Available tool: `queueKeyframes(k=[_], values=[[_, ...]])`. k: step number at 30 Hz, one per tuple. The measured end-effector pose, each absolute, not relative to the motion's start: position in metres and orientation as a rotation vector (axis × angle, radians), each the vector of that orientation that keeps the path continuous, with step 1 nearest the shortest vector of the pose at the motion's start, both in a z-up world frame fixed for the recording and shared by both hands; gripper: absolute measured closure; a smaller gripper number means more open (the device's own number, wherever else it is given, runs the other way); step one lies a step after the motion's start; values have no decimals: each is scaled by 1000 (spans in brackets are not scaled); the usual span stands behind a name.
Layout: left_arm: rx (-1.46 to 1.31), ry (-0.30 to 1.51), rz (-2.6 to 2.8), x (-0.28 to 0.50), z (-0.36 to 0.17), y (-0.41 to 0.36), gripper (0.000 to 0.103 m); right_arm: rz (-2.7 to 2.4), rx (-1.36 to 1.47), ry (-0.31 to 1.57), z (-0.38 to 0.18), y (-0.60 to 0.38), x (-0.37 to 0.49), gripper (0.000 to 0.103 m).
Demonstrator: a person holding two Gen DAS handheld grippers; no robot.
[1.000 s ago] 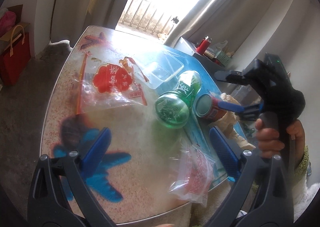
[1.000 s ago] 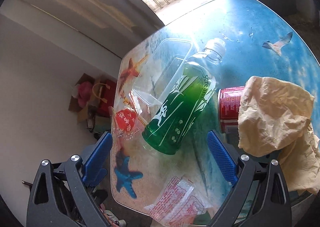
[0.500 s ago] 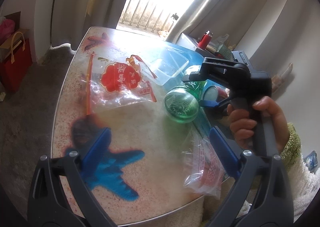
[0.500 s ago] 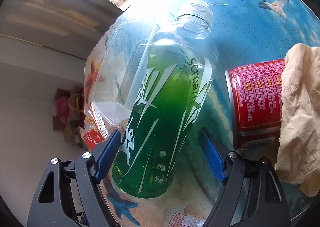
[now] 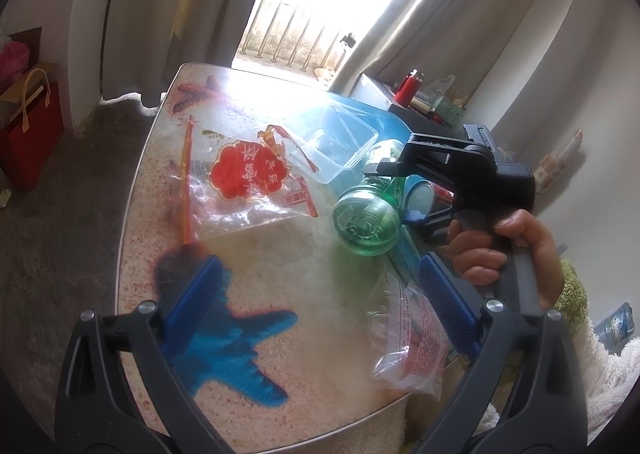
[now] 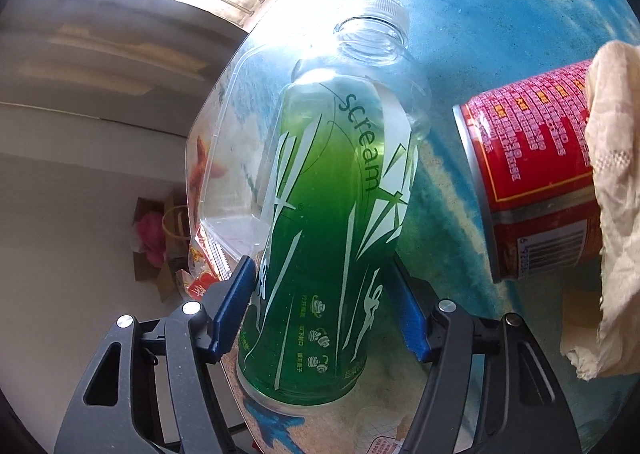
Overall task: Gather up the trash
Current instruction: 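Grasp the green Scream bottle with the right tool and lift it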
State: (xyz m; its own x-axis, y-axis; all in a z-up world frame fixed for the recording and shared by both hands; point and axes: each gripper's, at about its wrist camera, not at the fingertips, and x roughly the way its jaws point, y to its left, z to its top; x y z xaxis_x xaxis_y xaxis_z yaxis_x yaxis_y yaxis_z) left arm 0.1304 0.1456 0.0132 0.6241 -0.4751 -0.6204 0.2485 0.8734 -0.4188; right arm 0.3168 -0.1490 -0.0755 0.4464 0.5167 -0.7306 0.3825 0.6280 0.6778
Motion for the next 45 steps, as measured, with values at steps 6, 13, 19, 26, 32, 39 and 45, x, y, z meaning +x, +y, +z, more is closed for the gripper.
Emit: queueKeyframes(k=[6, 13, 19, 26, 32, 39, 45], values=[[-326, 795, -440, 135, 16, 147, 9, 132, 959, 1099, -62, -153, 307, 47], [-318, 787, -448, 146, 23, 139, 9, 145, 938, 1104, -61, -153, 305, 47], [-314, 807, -452, 150, 19, 132, 9, 154, 864, 1175, -67, -144, 315, 46], [-304, 823, -452, 149, 17, 129, 9, 138, 868, 1224, -76, -141, 329, 33], [-306, 838, -440, 150, 15, 131, 9, 128, 862, 1222, -80, -136, 336, 33], [-298, 841, -430, 147, 18, 133, 9, 126, 920, 1196, -84, -142, 332, 46], [-292, 837, -428, 149, 22, 133, 9, 126, 962, 1153, -75, -147, 320, 46]])
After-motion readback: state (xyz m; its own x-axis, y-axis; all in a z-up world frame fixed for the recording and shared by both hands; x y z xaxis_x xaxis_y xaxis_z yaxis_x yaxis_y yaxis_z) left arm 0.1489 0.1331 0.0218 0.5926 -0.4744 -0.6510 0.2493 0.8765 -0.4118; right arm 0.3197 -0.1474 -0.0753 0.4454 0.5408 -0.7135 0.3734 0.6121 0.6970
